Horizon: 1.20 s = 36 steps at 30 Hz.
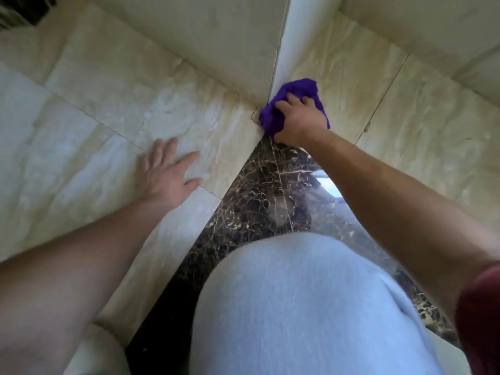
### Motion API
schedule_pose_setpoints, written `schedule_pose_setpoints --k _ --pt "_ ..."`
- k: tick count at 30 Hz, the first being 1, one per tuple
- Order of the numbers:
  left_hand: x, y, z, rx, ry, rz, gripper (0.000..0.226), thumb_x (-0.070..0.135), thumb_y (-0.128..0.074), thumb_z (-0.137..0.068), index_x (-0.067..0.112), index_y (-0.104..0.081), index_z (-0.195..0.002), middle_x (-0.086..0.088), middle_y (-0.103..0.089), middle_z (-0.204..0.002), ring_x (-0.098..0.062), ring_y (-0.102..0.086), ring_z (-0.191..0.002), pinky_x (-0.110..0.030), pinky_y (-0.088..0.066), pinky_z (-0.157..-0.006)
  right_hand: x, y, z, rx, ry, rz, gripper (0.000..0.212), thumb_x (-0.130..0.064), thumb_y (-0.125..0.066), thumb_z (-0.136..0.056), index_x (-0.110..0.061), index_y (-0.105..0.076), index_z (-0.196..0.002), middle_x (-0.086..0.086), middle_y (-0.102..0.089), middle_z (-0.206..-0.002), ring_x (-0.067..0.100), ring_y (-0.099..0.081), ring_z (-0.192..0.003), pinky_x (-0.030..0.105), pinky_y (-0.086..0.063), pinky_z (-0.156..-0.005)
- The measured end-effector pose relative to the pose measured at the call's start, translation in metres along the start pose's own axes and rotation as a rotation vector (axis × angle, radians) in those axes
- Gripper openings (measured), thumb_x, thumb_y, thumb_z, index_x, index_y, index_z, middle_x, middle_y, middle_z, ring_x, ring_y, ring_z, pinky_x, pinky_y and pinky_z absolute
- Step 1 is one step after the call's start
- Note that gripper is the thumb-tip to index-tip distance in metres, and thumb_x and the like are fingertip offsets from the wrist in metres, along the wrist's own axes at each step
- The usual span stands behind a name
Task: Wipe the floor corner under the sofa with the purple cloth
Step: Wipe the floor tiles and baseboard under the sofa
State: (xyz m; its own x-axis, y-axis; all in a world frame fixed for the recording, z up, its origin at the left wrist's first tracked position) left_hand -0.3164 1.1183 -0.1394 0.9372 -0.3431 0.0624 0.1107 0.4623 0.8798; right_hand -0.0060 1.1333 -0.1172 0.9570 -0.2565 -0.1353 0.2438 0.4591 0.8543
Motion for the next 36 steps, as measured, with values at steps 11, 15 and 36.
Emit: schedule_pose_setpoints --k 11,15,36 --pt "-0.089 0.025 -0.016 -0.079 0.174 0.050 0.081 0.053 -0.066 -0.088 0.036 -0.026 -0.157 -0.009 0.000 -0.170 -0.032 -0.002 -0.157 -0.056 -0.013 -0.122 -0.108 -0.006 0.000 -0.011 -0.061 0.051 0.072 -0.068 -0.054 -0.086 -0.027 -0.047 -0.144 0.011 -0.037 -0.151 0.040 -0.035 -0.137 0.047 -0.041 -0.105" --pt "-0.105 0.036 -0.030 -0.048 0.116 0.050 0.072 0.045 -0.067 -0.089 0.038 -0.036 -0.153 -0.008 -0.006 -0.170 -0.030 -0.005 -0.156 -0.056 -0.017 -0.122 -0.130 -0.001 -0.027 0.018 -0.091 0.053 0.070 -0.065 -0.053 -0.089 -0.022 -0.045 -0.144 0.013 -0.037 -0.151 0.042 -0.037 -0.136 0.048 -0.040 -0.107" --pt "-0.313 0.083 -0.083 0.068 0.260 0.130 0.111 0.068 -0.073 -0.073 0.034 -0.012 -0.160 -0.003 0.004 -0.171 -0.029 0.001 -0.158 -0.063 -0.012 -0.122 -0.258 0.014 -0.170 -0.053 -0.176 0.200 0.071 -0.049 -0.052 -0.092 -0.008 -0.040 -0.149 0.020 -0.034 -0.153 0.040 -0.036 -0.137 0.050 -0.038 -0.109"
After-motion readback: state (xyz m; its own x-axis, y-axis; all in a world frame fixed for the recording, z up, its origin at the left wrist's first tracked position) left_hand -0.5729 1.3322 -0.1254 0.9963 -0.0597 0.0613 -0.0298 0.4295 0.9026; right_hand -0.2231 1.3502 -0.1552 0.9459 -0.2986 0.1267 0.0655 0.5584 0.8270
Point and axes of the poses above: each hand's wrist, its own z-axis away from the middle knuckle, its own y-axis out of the back of the hand, x = y × z, the point moved 5 cm from there along -z, towards the middle knuckle
